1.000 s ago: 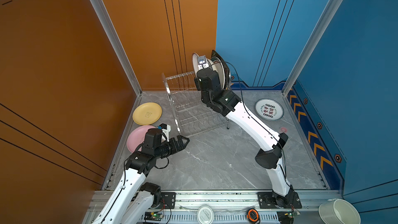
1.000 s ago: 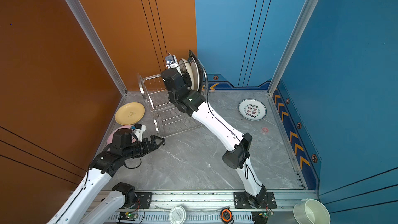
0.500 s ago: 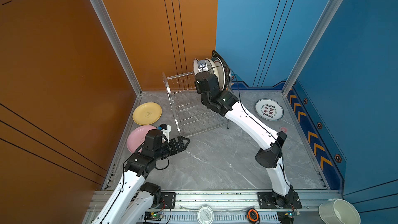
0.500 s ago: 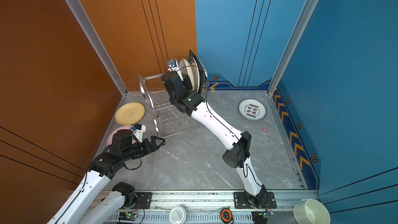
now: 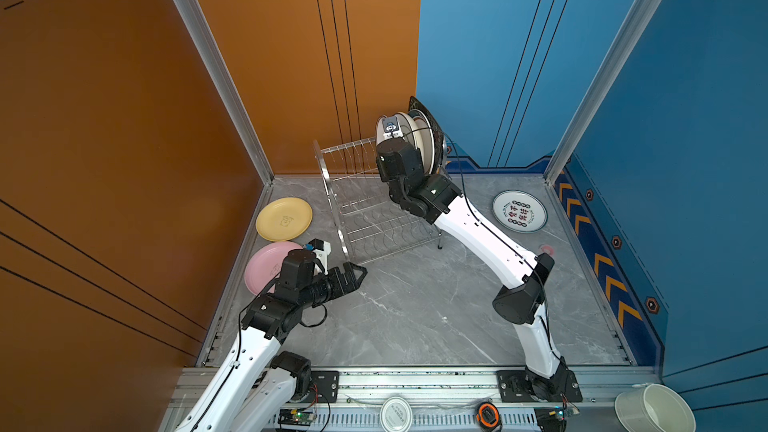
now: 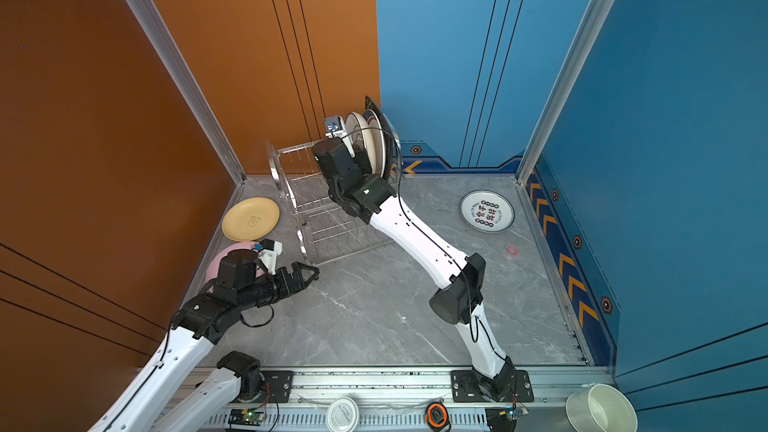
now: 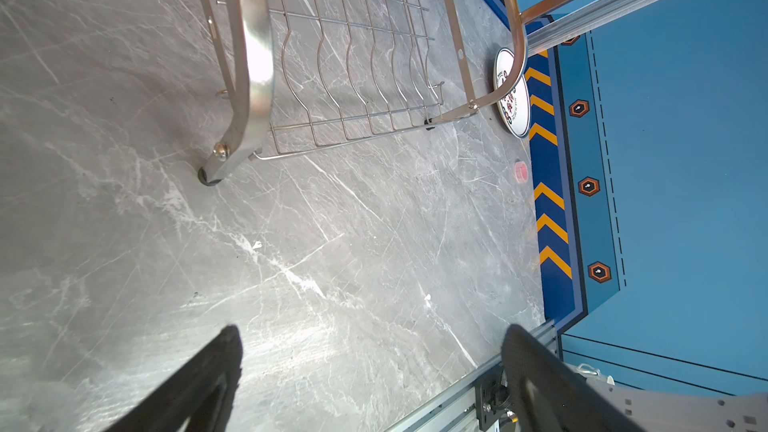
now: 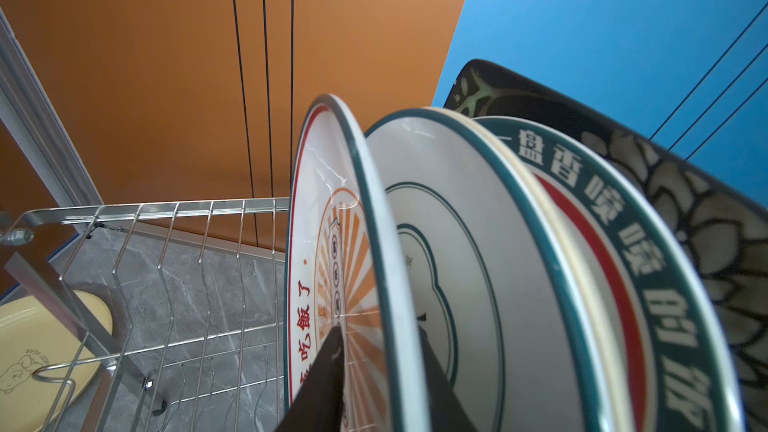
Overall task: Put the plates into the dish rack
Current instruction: 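Lower the sunburst plate into the rack slot beside the white plates, then open and withdraw the right gripper while the left gripper moves over the pink plate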
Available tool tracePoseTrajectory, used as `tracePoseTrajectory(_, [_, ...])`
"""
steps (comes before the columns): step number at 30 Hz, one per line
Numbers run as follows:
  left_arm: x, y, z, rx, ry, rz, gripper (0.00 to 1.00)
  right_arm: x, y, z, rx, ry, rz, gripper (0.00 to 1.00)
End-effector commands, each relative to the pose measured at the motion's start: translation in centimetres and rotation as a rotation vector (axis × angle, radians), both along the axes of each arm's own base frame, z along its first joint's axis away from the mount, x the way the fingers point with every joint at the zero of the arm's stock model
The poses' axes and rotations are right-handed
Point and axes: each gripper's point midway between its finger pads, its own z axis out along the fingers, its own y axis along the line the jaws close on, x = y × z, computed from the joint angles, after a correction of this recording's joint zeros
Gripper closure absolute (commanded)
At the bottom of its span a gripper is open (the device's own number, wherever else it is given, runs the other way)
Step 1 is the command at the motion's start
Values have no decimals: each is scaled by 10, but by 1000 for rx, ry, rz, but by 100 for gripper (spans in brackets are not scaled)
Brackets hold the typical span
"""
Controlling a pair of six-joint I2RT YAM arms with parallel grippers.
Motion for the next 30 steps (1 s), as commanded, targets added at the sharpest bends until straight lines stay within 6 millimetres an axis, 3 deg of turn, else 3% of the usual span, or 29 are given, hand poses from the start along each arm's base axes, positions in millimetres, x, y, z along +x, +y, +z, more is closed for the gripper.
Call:
tracePoseTrajectory(1, [-1, 2, 0, 12, -1, 8, 2, -11, -12, 14, -6, 1, 2, 67])
tracePoseTrajectory(3, [-1, 2, 0, 13, -2, 8, 2, -12, -10, 13, -13, 2, 8, 64])
tracePoseTrajectory(5, [-1, 2, 0, 13, -3, 9, 2, -21, -16, 29, 6, -19, 12, 60])
tracePoseTrajectory(16, [-1, 7, 2, 34, -5, 31, 2, -48, -20, 49, 38, -17, 60, 34])
tracePoseTrajectory(25, [-4, 29, -2, 119, 25, 104, 2, -91, -33, 61, 173, 50, 148, 26])
tracePoseTrajectory(30, [-8, 57, -9, 220, 81, 194, 2, -115, -49, 53, 244, 113, 183, 24])
